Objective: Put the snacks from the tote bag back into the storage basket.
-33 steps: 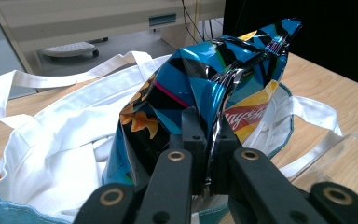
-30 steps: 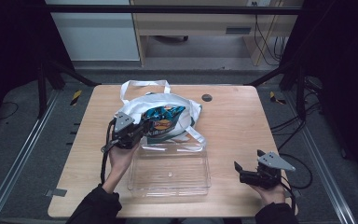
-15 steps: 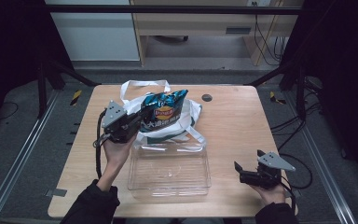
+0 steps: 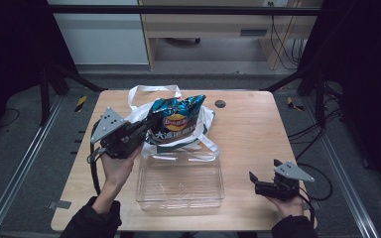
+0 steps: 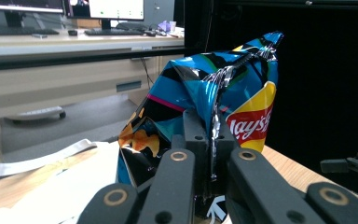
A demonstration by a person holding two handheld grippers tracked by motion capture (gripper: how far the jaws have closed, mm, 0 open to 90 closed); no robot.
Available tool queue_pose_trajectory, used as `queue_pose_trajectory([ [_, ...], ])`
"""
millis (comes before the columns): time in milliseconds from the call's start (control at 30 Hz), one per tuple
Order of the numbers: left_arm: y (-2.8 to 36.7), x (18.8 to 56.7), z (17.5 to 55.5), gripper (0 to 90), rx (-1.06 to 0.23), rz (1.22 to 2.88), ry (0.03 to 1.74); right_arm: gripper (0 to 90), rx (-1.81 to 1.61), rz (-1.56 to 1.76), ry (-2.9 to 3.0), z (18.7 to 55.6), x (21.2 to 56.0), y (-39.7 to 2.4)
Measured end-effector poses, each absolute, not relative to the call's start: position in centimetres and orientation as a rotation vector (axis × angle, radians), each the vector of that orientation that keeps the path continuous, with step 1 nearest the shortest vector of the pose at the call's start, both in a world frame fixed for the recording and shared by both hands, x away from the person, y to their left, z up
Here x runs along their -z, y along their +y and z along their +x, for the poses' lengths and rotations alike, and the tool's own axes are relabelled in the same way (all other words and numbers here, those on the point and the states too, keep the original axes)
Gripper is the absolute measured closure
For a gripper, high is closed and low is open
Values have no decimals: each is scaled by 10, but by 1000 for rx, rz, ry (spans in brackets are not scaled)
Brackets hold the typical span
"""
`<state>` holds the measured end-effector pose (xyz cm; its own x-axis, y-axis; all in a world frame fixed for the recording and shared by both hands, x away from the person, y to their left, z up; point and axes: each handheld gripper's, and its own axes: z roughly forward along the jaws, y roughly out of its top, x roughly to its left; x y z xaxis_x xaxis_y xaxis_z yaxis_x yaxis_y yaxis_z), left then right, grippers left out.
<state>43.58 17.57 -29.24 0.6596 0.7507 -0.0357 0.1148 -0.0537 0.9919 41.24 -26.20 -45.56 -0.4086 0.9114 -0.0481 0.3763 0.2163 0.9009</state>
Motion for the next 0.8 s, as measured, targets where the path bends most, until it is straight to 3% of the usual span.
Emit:
queue_pose_trajectory([
  [500,183,310,387,895,-554,1579,689,46,-1158,1184,1892,411,455,-262],
  [800,180,328,376,895,-525,1604,688,47,-1161,1187,1890,411,455,-263],
])
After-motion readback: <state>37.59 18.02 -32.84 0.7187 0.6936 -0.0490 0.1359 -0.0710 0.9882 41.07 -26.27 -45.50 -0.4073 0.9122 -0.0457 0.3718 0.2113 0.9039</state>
